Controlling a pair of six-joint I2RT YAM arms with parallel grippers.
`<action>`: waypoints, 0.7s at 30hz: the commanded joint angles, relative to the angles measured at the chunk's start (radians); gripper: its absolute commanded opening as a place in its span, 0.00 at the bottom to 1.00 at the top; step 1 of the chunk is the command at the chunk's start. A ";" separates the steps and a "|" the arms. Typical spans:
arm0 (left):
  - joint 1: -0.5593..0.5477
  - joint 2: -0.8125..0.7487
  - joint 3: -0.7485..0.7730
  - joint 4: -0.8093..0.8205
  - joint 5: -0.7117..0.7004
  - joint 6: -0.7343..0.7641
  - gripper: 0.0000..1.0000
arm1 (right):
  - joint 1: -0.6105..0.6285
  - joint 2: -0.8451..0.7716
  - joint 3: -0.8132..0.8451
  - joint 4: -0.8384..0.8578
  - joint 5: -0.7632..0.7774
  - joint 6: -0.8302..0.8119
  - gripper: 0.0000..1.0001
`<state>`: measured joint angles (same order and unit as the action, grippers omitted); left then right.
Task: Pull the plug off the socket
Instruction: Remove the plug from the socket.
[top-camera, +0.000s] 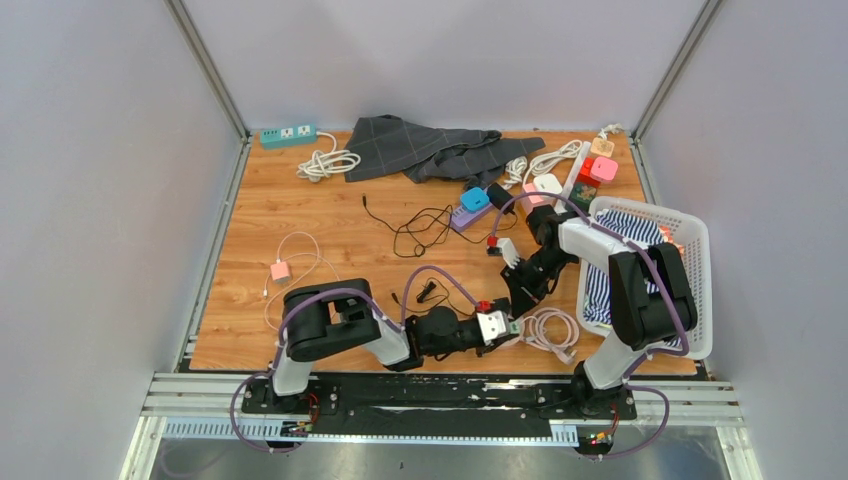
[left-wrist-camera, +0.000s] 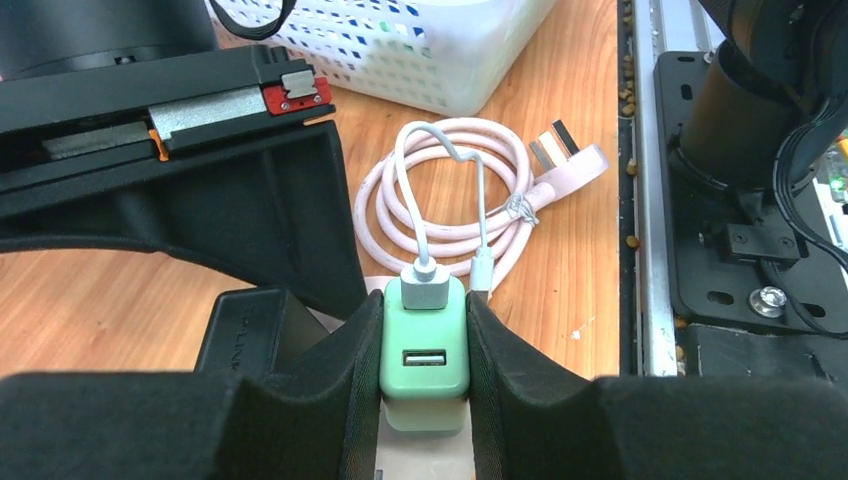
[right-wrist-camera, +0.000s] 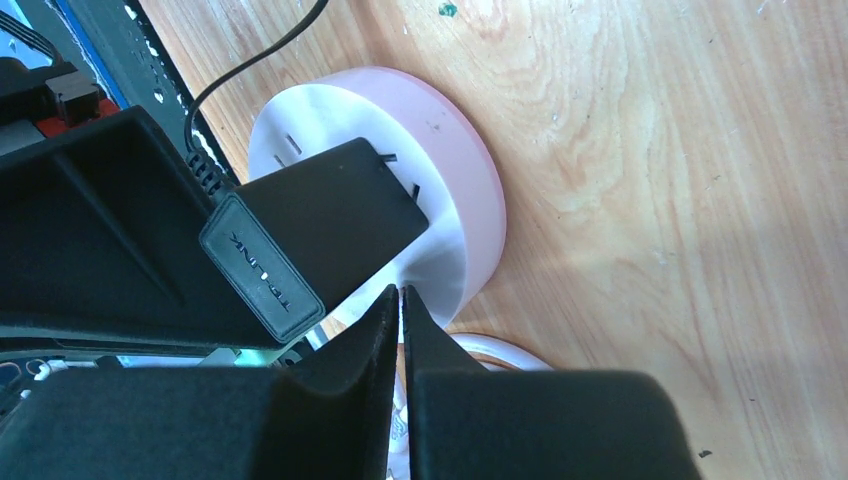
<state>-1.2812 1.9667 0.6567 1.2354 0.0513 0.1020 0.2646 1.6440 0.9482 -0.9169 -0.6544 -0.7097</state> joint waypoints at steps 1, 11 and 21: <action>0.054 0.006 -0.033 -0.032 -0.045 -0.043 0.00 | 0.013 0.079 -0.083 0.111 0.271 -0.066 0.09; 0.021 0.007 0.062 -0.248 -0.030 0.039 0.00 | 0.013 0.080 -0.082 0.110 0.271 -0.066 0.09; 0.130 -0.002 -0.040 0.034 0.135 -0.207 0.00 | 0.015 0.089 -0.079 0.109 0.269 -0.065 0.09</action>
<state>-1.1995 1.9457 0.6647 1.1847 0.1795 -0.0521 0.2646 1.6463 0.9501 -0.9134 -0.6479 -0.7090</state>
